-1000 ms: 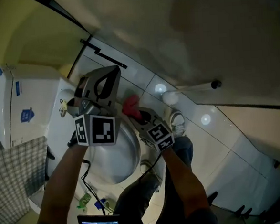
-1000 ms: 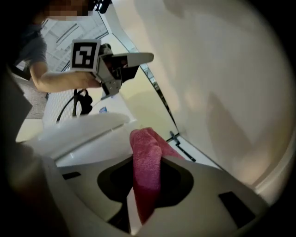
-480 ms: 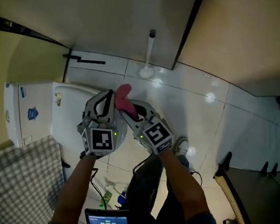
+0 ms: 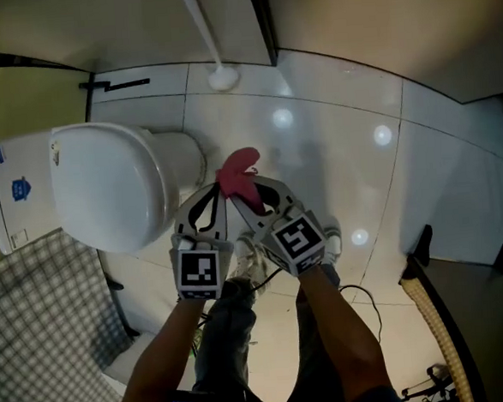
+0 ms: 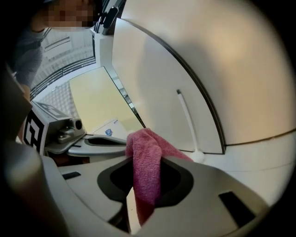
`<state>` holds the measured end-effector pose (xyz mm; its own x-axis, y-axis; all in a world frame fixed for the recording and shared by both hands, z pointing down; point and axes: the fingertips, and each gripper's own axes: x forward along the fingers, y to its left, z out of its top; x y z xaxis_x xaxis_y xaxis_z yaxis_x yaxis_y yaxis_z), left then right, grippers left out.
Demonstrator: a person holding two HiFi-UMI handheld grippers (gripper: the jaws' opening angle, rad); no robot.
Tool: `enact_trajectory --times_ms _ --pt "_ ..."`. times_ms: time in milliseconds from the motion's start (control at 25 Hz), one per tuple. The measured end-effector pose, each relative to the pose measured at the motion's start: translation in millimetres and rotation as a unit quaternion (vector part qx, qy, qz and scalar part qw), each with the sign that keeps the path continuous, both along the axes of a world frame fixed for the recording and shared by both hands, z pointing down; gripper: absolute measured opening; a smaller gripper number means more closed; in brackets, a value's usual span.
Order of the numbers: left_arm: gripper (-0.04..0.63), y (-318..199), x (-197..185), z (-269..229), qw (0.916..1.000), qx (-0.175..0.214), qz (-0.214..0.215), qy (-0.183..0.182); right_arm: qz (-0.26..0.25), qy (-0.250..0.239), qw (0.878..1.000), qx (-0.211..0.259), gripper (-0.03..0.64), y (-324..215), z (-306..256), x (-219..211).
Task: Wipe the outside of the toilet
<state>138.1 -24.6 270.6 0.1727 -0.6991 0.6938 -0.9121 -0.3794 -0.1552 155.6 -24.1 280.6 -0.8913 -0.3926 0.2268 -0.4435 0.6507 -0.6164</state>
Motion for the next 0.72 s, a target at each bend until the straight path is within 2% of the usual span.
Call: enact_trajectory --times_ms 120,200,320,400,480,560,720 --pt "0.017 50.1 -17.5 54.6 0.9981 -0.027 -0.045 0.032 -0.006 0.008 1.0 0.01 0.084 29.1 42.9 -14.3" --pt "0.018 79.0 -42.1 90.3 0.9953 -0.045 -0.069 0.05 -0.011 0.003 1.0 0.022 0.084 45.3 61.0 -39.8" --pt "0.018 104.0 -93.5 141.1 0.9893 -0.046 -0.117 0.074 -0.03 0.007 0.998 0.051 0.084 56.1 89.0 -90.7" --pt "0.018 117.7 -121.9 164.7 0.9849 -0.043 -0.143 0.087 -0.017 0.001 0.998 0.054 0.084 52.7 111.9 -117.9" --pt "0.018 127.2 -145.1 178.3 0.9848 -0.035 -0.144 0.091 0.018 -0.01 0.998 0.051 0.084 39.8 132.6 -139.1" --pt "0.018 128.3 -162.5 184.6 0.989 -0.021 -0.121 0.082 0.043 -0.017 0.997 0.059 0.084 26.0 146.4 -160.0" --pt "0.018 125.0 -189.1 186.3 0.9914 0.002 -0.11 0.071 0.053 -0.03 0.996 0.064 0.084 34.2 157.7 -195.4"
